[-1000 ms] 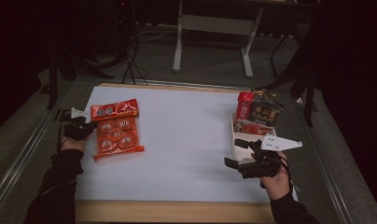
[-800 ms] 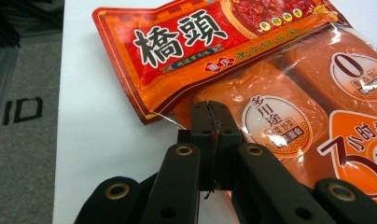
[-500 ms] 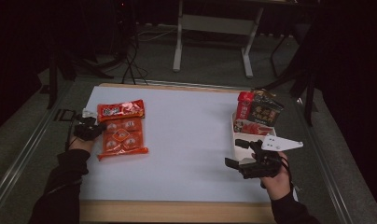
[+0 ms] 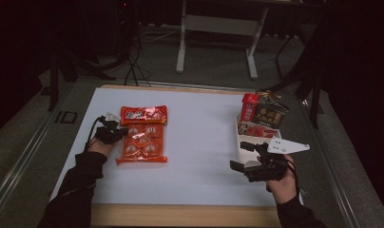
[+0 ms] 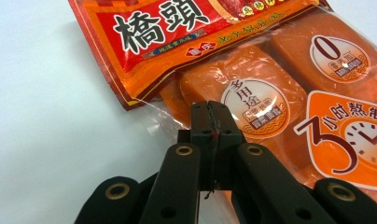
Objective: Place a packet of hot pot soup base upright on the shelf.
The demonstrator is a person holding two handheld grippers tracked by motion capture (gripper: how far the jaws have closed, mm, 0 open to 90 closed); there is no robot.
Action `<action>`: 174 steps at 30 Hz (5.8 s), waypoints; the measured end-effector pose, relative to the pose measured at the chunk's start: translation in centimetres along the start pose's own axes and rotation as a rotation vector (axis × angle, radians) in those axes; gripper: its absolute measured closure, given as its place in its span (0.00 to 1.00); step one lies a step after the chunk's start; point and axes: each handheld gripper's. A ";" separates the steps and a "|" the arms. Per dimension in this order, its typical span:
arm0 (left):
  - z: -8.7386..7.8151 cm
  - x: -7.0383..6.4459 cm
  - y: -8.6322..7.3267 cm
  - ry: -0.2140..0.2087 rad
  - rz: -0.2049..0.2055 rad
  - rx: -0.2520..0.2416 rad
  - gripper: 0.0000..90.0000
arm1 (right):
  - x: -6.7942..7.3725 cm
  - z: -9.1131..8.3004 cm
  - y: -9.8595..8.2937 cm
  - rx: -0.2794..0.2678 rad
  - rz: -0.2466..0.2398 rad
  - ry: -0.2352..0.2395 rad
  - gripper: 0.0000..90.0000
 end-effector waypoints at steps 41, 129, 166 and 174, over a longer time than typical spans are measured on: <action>3.2 -7.5 2.6 -0.086 0.043 0.002 1.00 | 0.1 -0.3 0.0 -0.001 0.000 0.005 0.16; 3.7 -18.2 4.2 -0.341 0.185 0.095 0.99 | 0.4 -0.6 0.0 -0.017 -0.005 -0.018 0.18; -0.2 -12.1 2.5 -0.359 0.043 0.004 0.30 | 1.3 0.3 -0.1 0.034 -0.072 -0.045 0.16; 1.6 -11.1 2.3 -0.360 0.005 0.007 0.30 | 1.2 0.3 -0.3 0.040 -0.075 -0.048 0.16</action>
Point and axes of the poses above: each handheld gripper's, and its own axes: z roughly forward along the jaws, y roughly out of its top, x roughly to its left
